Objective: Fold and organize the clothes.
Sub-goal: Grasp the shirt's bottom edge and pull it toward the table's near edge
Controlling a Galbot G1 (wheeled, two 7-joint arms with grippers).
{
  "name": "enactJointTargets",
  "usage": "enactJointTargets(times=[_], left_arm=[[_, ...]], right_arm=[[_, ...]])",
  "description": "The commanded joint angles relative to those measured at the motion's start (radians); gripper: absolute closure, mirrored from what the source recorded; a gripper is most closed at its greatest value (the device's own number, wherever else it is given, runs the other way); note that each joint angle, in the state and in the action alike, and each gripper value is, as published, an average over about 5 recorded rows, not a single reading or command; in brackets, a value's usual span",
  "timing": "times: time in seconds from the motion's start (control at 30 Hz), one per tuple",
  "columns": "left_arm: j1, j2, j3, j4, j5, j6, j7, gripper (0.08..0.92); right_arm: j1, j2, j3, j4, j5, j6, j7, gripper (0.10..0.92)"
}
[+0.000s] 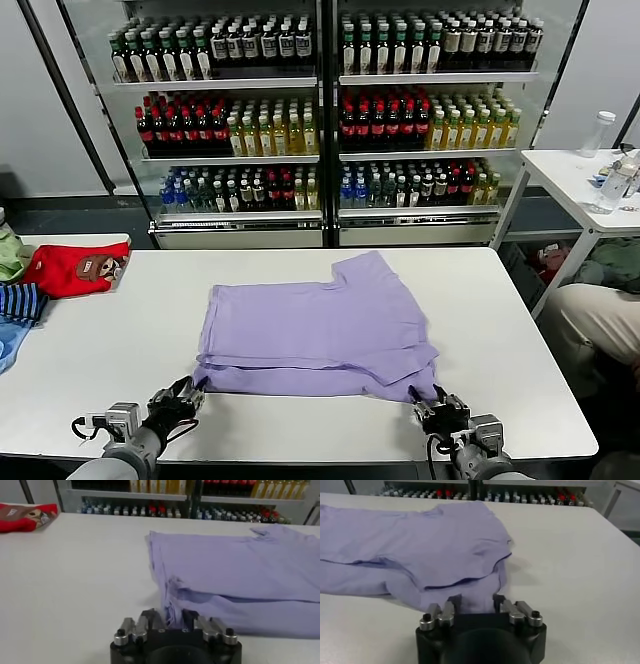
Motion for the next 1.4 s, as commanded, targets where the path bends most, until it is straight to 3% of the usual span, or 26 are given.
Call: enactJointTargets(times=[0.03,0.17,0.33,0.57,0.67,0.83,1.03,1.2,1.4], left_arm=[[0.036,-0.001,-0.012,-0.047,-0.011,0.016,0.003,0.693],[0.142,0.020,-0.049,-0.183,-0.017,0.019,-0.006,0.805],[0.291,0.042,-0.085,-0.284,-0.014,0.020,-0.051,0.903],[0.360,0.040,-0.090,-0.281,0.013,0.020,-0.099,0.906],[0.353,0.037,-0.093,-0.292,0.025,0.020,-0.098,0.898],[0.276,0.026,-0.135,-0.320,0.029,0.008,-0.096,0.783],[0.042,0.018,-0.098,-0.187,0.058,-0.030,-0.041,0.610],[-0.159,0.065,-0.043,-0.027,0.057,-0.025,0.049,0.472],[-0.357,0.100,0.043,0.184,0.069,-0.037,0.106,0.299]], right_arm=[[-0.039,-0.021,0.058,0.040,0.049,-0.014,0.000,0.767],[-0.143,-0.061,0.159,0.151,0.081,-0.026,-0.007,0.862],[-0.282,-0.069,0.242,0.255,0.088,-0.024,-0.017,0.891],[-0.329,-0.019,0.211,0.245,0.012,-0.014,-0.023,0.882],[-0.338,-0.017,0.241,0.265,0.012,-0.013,-0.025,0.827],[-0.291,-0.040,0.327,0.311,0.080,-0.016,-0.029,0.680],[0.024,-0.085,0.258,0.193,0.175,-0.030,-0.002,0.508],[0.409,-0.104,0.029,-0.026,0.198,-0.031,0.019,0.369],[0.735,-0.007,-0.212,-0.303,0.159,-0.030,0.027,0.224]])
